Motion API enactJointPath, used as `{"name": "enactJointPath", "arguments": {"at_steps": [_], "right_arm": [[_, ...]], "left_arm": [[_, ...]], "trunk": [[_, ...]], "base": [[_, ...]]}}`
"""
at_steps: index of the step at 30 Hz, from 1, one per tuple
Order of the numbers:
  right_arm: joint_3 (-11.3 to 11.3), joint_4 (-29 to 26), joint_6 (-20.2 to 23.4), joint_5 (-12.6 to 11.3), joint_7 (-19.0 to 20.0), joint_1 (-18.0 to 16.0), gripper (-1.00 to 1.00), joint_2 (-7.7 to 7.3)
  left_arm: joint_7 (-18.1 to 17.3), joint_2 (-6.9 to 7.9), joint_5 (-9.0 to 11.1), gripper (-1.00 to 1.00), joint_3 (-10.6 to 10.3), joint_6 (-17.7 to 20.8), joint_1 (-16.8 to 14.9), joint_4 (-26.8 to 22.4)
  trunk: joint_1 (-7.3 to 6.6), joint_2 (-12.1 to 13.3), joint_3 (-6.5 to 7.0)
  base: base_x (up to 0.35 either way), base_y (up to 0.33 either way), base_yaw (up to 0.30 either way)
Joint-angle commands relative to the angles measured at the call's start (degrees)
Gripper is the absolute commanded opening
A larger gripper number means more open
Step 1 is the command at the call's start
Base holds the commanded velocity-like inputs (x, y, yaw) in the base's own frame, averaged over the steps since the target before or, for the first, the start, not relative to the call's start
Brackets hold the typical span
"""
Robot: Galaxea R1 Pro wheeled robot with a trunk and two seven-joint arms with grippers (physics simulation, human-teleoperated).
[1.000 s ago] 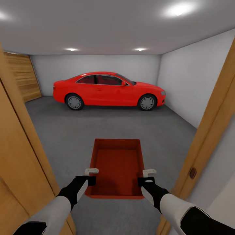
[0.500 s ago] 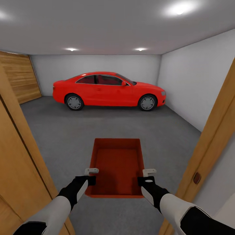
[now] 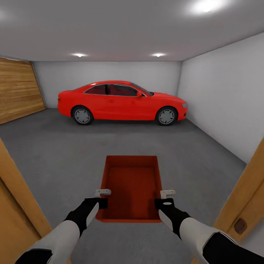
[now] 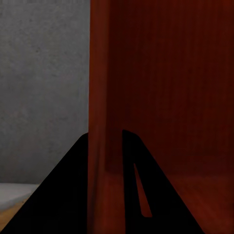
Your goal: Move the two storage containers from the living room to the garage. In the garage, place one container on the floor and stack the other container on top of it (either order is fine).
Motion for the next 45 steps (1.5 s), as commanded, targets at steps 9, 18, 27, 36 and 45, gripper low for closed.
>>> {"name": "enactJointPath", "arguments": {"at_steps": [9,18,27,36,45], "right_arm": [[-1.1,-0.2,0.4,1.5,-0.5,-0.1,-1.0,0.02],[-1.1,-0.2,0.4,1.5,-0.5,-0.1,-1.0,-0.05],[-1.1,-0.2,0.3,1.5,-0.5,-0.1,-1.0,-0.06],[-1.1,-0.2,0.3,1.5,-0.5,-0.1,-1.0,-0.06],[-1.1,-0.2,0.3,1.6,-0.5,-0.1,-1.0,-0.05]], "left_arm": [[0.6,-0.31,-1.0,-1.0,0.9,0.4,0.0,-0.2],[0.6,-0.31,-1.0,-1.0,0.9,0.4,0.0,-0.4],[0.7,-0.39,-1.1,-1.0,1.0,0.4,0.0,-0.1],[0.7,-0.31,-1.0,-1.0,1.1,0.4,0.0,0.0],[0.7,-0.31,-1.0,-1.0,1.1,0.4,0.0,0.0]], "trunk": [[0.07,-0.1,-0.12],[0.07,-0.1,-0.12],[0.07,-0.1,-0.12],[0.07,-0.1,-0.12],[0.07,-0.1,-0.12]], "base": [[0.181,0.0,0.0],[0.005,0.0,0.0],[0.119,0.0,0.0],[0.315,0.0,0.0],[0.32,0.0,0.0]]}}
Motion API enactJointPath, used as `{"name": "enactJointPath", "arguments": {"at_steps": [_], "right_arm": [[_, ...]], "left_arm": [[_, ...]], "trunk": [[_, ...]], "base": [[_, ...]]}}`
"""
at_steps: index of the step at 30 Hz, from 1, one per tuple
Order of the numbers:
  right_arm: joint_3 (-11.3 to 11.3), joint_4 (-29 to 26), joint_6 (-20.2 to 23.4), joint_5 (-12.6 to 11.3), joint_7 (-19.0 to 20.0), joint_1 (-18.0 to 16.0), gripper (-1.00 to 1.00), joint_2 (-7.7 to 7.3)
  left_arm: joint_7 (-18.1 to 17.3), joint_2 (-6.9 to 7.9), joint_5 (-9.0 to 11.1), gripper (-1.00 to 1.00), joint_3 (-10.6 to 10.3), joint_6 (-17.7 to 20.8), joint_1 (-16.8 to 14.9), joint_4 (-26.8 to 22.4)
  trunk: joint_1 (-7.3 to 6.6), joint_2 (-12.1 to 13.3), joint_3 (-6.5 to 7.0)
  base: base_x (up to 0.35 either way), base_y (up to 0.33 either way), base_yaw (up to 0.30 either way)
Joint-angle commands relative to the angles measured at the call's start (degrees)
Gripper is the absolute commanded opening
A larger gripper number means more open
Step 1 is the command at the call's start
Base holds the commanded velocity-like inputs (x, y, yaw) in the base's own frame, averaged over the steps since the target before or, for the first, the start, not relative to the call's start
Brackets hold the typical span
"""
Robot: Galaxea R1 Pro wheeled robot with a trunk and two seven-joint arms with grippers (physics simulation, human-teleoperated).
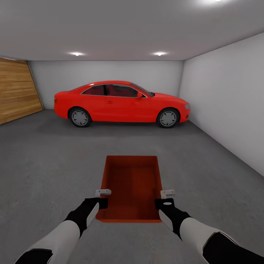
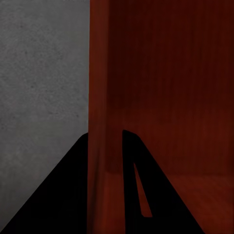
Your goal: Move the two storage containers from the living room to the garage. In the garage, place one container on the floor and stack the other container on top of it (either order is fine).
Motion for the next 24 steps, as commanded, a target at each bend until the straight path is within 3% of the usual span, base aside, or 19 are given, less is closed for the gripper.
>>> {"name": "enactJointPath", "arguments": {"at_steps": [1,24], "right_arm": [[-1.1,-0.2,0.4,1.6,-0.6,-0.1,-1.0,0.02],[-1.1,-0.2,0.4,1.7,-0.6,-0.1,-1.0,0.02]], "left_arm": [[0.5,-0.19,-0.9,-1.0,1.0,0.4,0.0,0.0],[0.5,-0.19,-0.9,-1.0,1.0,0.4,0.0,0.1]], "trunk": [[0.07,-0.1,-0.12],[0.07,-0.1,-0.12]], "base": [[0.32,0.0,0.0],[0.32,0.0,0.0]]}}
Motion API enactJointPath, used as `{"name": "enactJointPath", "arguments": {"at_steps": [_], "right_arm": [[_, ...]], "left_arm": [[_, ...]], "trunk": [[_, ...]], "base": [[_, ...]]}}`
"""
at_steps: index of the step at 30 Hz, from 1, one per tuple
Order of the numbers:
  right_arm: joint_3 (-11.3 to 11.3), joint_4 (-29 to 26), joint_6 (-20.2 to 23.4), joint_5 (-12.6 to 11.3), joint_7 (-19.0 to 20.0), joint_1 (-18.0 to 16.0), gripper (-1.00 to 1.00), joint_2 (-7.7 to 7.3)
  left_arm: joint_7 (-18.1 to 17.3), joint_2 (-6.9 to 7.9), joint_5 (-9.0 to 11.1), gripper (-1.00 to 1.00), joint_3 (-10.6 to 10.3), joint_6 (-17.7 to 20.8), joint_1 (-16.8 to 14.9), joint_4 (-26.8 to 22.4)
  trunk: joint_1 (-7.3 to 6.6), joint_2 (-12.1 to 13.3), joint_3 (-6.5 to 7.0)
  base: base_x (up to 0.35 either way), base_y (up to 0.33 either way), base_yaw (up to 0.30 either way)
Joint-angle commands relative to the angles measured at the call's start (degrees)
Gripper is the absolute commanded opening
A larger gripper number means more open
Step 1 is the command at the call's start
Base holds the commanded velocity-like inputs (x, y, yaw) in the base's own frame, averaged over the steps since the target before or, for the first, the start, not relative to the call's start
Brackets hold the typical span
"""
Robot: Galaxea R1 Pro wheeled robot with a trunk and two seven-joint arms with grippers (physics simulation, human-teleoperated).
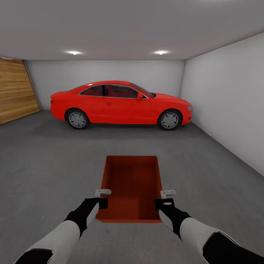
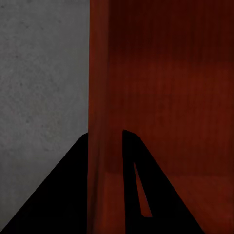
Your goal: Move the two storage containers from the living room to the garage. In the garage, place one container on the floor and stack the other container on top of it (either order is fine).
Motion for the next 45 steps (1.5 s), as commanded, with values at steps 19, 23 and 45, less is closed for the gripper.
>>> {"name": "enactJointPath", "arguments": {"at_steps": [19,23,45], "right_arm": [[-1.2,-0.2,0.4,1.8,-0.6,-0.1,-1.0,0.03],[-1.2,-0.2,0.4,1.8,-0.6,-0.1,-1.0,0.01],[-1.2,-0.2,0.4,1.8,-0.7,-0.1,-1.0,0.03]], "left_arm": [[0.6,-0.17,-0.8,-1.0,0.9,0.4,0.0,0.2],[0.5,-0.17,-0.8,-1.0,0.9,0.4,0.0,0.2],[0.5,-0.17,-0.8,-1.0,0.9,0.4,0.0,0.2]], "trunk": [[0.07,-0.1,-0.12],[0.07,-0.1,-0.12],[0.07,-0.1,-0.12]], "base": [[0.32,0.0,0.0],[0.32,0.0,0.0],[0.32,0.0,-0.203]]}}
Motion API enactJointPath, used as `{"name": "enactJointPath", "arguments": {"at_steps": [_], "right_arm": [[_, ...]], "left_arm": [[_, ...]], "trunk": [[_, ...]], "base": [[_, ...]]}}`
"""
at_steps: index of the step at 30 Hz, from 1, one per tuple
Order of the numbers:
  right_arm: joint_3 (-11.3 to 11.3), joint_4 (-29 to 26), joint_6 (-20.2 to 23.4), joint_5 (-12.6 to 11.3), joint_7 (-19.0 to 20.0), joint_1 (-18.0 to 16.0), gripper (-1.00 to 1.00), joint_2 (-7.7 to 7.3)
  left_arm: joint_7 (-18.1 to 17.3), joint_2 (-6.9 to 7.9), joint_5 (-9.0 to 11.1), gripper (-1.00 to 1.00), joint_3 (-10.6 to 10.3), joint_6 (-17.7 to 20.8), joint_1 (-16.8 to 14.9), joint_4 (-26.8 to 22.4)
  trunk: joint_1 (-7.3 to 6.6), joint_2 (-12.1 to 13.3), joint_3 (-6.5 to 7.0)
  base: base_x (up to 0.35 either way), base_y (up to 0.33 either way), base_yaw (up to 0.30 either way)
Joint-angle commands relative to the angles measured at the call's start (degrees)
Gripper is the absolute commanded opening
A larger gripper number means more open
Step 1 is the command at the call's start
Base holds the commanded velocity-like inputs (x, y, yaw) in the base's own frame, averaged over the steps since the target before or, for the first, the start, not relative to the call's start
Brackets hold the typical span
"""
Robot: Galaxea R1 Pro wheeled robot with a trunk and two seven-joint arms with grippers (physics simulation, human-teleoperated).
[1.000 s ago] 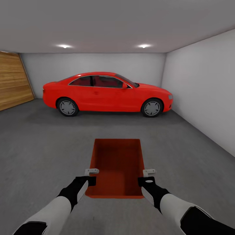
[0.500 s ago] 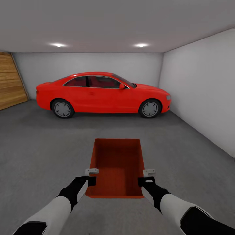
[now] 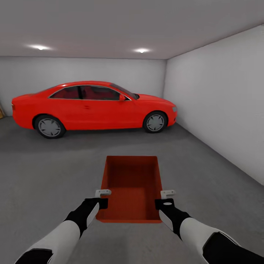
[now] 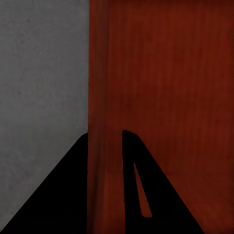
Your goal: Move the two storage containers from the living room to the garage. In the garage, place one container on the floor and stack the other container on top of it (either order is fine).
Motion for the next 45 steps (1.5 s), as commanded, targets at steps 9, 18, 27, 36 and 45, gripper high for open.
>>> {"name": "enactJointPath", "arguments": {"at_steps": [9,18,27,36,45], "right_arm": [[-1.3,-0.4,0.4,1.8,-0.8,-0.1,-1.0,0.04],[-1.3,-0.4,0.4,1.8,-0.7,-0.1,-1.0,-0.04],[-1.3,-0.4,0.4,1.8,-0.7,-0.1,-1.0,-0.14],[-1.3,-0.4,0.4,1.8,-0.7,-0.1,-1.0,-0.14],[-1.3,-0.4,0.4,1.8,-0.7,-0.1,-1.0,-0.14]], "left_arm": [[0.5,-0.12,-0.7,-1.0,0.8,0.5,0.0,0.0],[0.5,-0.12,-0.7,-1.0,0.8,0.5,0.0,0.0],[0.5,-0.12,-0.7,-1.0,0.8,0.5,0.0,0.0],[0.5,-0.12,-0.7,-1.0,0.8,0.5,0.0,0.0],[0.5,-0.12,-0.7,-1.0,0.8,0.5,0.0,0.0]], "trunk": [[0.07,-0.1,-0.13],[0.07,-0.1,-0.13],[0.07,-0.1,-0.13],[0.07,-0.1,-0.13],[0.07,-0.1,-0.13]], "base": [[0.32,0.0,-0.245],[0.32,0.0,-0.245],[0.32,0.0,-0.245],[0.32,0.0,-0.245],[0.321,0.0,-0.245]]}}
